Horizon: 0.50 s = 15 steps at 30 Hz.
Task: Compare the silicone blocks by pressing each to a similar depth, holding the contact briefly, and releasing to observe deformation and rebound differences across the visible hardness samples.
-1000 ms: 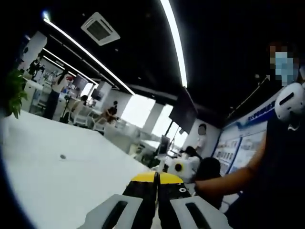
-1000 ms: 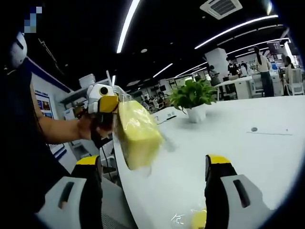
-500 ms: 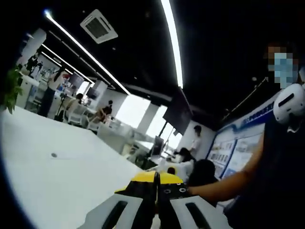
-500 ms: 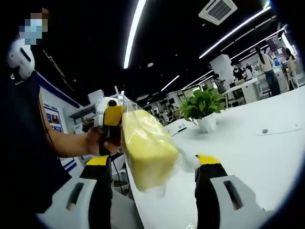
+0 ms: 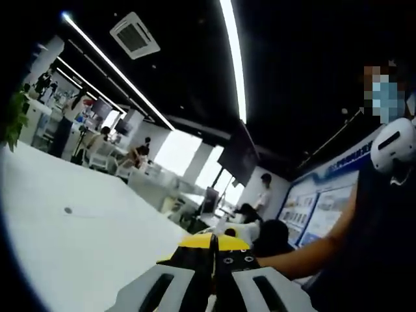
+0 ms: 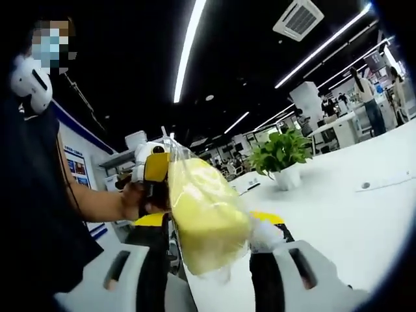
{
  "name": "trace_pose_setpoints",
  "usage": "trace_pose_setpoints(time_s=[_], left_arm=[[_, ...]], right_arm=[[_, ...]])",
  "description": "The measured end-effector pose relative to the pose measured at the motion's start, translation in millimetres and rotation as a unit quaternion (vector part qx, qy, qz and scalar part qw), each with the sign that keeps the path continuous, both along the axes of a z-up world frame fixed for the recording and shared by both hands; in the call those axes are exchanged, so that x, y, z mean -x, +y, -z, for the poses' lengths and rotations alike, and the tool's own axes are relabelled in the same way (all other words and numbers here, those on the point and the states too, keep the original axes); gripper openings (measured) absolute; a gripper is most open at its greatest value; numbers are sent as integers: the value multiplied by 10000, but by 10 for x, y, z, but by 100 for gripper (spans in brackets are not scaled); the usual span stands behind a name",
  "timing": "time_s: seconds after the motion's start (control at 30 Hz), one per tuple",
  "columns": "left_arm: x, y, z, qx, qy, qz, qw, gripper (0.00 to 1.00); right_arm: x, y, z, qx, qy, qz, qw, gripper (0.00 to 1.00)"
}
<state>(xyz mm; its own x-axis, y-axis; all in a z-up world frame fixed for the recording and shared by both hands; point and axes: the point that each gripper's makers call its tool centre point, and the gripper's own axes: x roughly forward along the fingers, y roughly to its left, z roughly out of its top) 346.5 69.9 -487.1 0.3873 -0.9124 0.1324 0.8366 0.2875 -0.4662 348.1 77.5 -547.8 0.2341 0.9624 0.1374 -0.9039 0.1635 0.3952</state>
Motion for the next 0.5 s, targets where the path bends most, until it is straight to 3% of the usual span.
trace_pose_setpoints(time_s=[0.3, 0.5], left_arm=[[-42, 80, 27, -57, 6, -162, 9999, 0], [-46, 97, 80, -200, -28, -186, 9996, 0]], right_arm=[[37, 21, 14, 151, -94, -118, 9998, 28], [64, 3, 47, 319, 15, -256, 9992, 19]])
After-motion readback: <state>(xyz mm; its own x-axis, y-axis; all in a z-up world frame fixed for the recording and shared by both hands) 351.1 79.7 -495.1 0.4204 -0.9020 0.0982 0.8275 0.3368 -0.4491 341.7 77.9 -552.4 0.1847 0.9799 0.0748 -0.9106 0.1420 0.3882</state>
